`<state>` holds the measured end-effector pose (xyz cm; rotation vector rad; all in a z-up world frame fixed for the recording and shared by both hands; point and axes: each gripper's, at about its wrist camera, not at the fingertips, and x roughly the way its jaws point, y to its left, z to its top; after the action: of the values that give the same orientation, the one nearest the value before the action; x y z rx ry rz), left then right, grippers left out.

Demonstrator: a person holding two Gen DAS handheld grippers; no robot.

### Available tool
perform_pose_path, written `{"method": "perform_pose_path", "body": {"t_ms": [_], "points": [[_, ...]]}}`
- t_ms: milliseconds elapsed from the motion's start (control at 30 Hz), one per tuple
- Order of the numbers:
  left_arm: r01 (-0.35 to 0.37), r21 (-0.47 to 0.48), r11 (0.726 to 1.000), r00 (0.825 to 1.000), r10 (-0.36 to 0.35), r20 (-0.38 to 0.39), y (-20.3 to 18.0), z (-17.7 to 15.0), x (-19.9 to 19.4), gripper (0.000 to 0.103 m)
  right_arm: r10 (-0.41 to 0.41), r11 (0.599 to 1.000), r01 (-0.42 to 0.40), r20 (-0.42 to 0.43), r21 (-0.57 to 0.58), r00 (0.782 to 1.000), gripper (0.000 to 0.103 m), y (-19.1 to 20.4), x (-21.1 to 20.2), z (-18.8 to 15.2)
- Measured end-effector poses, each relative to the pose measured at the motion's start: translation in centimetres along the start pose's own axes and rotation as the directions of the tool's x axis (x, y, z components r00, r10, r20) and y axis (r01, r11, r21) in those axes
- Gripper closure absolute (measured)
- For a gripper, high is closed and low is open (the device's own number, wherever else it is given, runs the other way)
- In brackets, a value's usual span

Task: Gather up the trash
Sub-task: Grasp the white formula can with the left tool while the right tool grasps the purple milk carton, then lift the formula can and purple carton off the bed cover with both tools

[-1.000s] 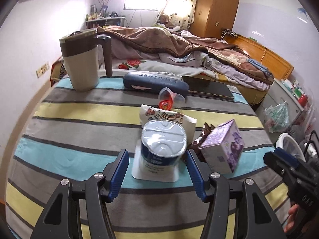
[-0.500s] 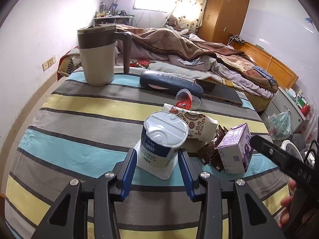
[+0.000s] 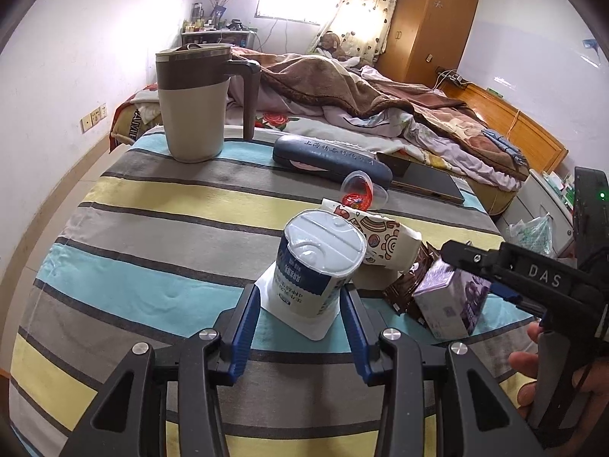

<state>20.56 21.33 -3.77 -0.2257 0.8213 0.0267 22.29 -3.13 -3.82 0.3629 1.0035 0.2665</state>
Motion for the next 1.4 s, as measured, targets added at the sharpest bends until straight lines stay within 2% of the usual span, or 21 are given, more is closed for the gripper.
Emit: {"method": "perform_pose_path", "body": {"t_ms": [67, 167, 300, 467, 567, 600, 667, 733, 800, 867, 1033, 1167, 1400], "points": [[0.000, -0.004, 1.000, 1.000, 0.000, -0.005, 0.1, 0.0, 0.1, 0.059, 0.006, 1.000, -0.006, -0.017, -0.007, 1.000, 0.031, 0.2, 0.1, -0.2], [0.006, 0.000, 1.000, 1.000, -0.006, -0.004, 0.2, 0.1, 0.0, 0.059, -0.010, 0.997, 0.005, -0.057, -0.076, 0.998, 0.030, 0.9, 0.2, -0.7], [0.010, -0.008, 1.000, 1.000, -0.010, 0.001, 0.4, 0.2, -0.1, 0.058, -0.099, 0.980, 0.083, -0.082, -0.183, 0.992, 0.030, 1.2, -0.3, -1.4], [0.010, -0.012, 1.000, 1.000, -0.010, -0.005, 0.5, 0.3, 0.1, 0.056, -0.177, 0.949, 0.149, -0.079, -0.280, 0.981, 0.030, -0.1, -1.5, -1.8], [0.008, -0.006, 1.000, 1.000, -0.008, -0.005, 0.3, 0.3, 0.2, 0.056, -0.278, 0.910, 0.263, 0.000, -0.320, 0.961, 0.030, -0.8, -2.6, -1.9], [0.008, -0.004, 1.000, 1.000, -0.008, -0.005, 0.2, 0.3, 0.2, 0.055, -0.270, 0.908, 0.262, 0.022, -0.326, 0.963, 0.030, -1.0, -3.1, -2.1], [0.010, 0.003, 1.000, 1.000, -0.010, -0.003, 0.0, 0.4, 0.2, 0.048, -0.208, 0.932, 0.204, 0.017, -0.300, 0.978, 0.030, -1.5, -3.9, -2.5], [0.005, 0.008, 1.000, 1.000, -0.005, 0.001, -0.2, 0.5, 0.3, 0.045, -0.145, 0.956, 0.146, 0.021, -0.254, 0.989, 0.030, -2.0, -4.8, -3.2], [0.000, 0.008, 1.000, 1.000, 0.000, 0.003, -0.3, 0.6, 0.4, 0.045, -0.142, 0.965, 0.145, 0.033, -0.217, 0.989, 0.030, -2.2, -5.0, -3.9], [-0.014, 0.008, 1.000, 1.000, 0.014, 0.001, -0.4, 0.8, 0.6, 0.040, -0.137, 0.969, 0.144, 0.047, -0.199, 0.989, 0.029, -2.4, -5.0, -4.5], [-0.029, 0.033, 0.999, 1.000, 0.029, -0.010, -0.9, 1.0, 1.4, 0.039, -0.160, 0.975, 0.166, 0.054, -0.145, 0.986, 0.028, -2.2, -4.7, -4.5], [-0.061, 0.031, 0.998, 0.998, 0.061, -0.002, -0.9, 1.3, 2.1, 0.039, -0.158, 0.975, 0.167, 0.072, -0.148, 0.985, 0.028, -2.2, -5.4, -5.7], [-0.032, 0.012, 0.999, 0.999, 0.032, -0.024, -0.9, 1.3, 2.9, 0.039, -0.179, 0.964, 0.186, 0.051, -0.190, 0.983, 0.028, -1.5, -4.5, -6.4]]}}
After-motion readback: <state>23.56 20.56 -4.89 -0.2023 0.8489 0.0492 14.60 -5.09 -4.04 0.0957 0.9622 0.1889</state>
